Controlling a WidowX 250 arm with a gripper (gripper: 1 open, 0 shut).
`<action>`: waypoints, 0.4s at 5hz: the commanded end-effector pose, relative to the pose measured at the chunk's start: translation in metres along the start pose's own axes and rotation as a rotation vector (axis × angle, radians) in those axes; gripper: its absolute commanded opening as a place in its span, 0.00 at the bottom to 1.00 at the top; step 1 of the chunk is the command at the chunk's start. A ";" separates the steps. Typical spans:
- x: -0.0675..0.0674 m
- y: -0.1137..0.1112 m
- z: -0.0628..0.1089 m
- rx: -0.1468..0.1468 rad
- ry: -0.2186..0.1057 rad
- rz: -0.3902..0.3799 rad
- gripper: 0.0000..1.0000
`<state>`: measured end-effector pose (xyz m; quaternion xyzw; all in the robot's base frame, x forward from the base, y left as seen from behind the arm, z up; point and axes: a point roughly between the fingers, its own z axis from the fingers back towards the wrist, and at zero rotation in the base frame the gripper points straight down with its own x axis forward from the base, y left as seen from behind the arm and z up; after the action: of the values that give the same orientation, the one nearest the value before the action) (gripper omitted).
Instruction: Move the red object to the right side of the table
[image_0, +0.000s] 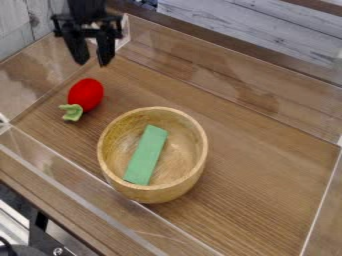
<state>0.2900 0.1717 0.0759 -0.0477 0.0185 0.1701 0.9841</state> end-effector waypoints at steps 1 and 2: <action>0.000 -0.005 0.006 0.029 -0.057 -0.023 1.00; -0.005 -0.006 -0.015 0.039 -0.044 0.003 1.00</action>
<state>0.2824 0.1614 0.0498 -0.0333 0.0180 0.1727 0.9842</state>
